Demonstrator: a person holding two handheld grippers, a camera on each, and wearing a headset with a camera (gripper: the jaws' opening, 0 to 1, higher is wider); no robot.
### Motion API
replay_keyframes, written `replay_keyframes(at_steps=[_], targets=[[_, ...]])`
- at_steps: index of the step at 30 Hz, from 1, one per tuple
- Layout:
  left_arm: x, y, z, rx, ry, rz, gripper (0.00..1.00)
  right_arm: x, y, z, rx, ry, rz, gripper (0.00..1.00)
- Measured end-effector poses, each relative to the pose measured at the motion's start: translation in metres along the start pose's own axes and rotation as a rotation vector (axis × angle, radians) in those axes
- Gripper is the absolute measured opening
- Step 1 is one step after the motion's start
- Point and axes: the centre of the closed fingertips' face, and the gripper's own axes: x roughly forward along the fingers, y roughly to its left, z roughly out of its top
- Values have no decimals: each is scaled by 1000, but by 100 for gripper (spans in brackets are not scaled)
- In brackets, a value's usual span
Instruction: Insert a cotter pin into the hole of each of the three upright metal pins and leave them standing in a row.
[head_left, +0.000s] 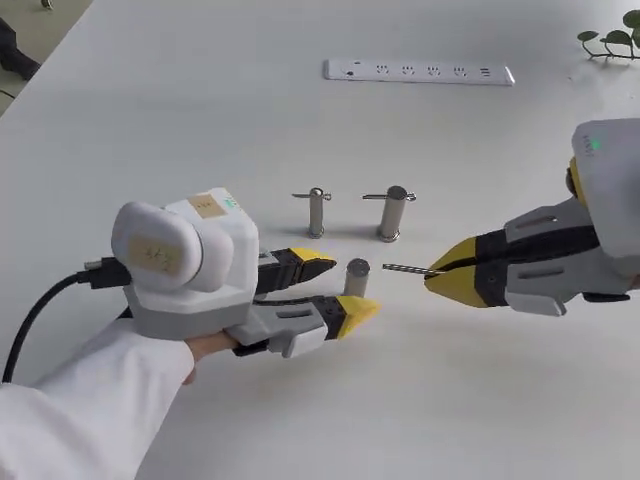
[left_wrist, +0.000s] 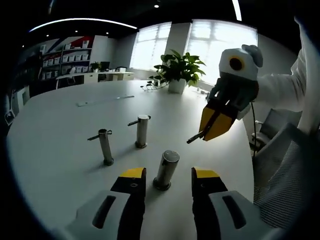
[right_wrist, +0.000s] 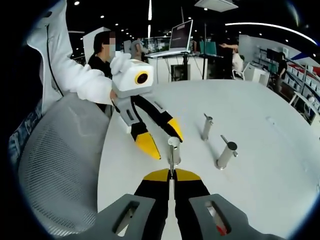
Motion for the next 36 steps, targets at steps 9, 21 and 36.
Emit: replay_keyframes(at_steps=[9, 21, 36], targets=[[8, 1, -5, 1, -7, 23, 26, 8, 0, -4, 7, 6, 15, 0], [15, 1, -13, 23, 5, 22, 18, 16, -4, -10, -2, 26, 40, 0], [18, 10, -13, 29, -8, 31, 13, 20, -8, -7, -32, 38, 60, 0]])
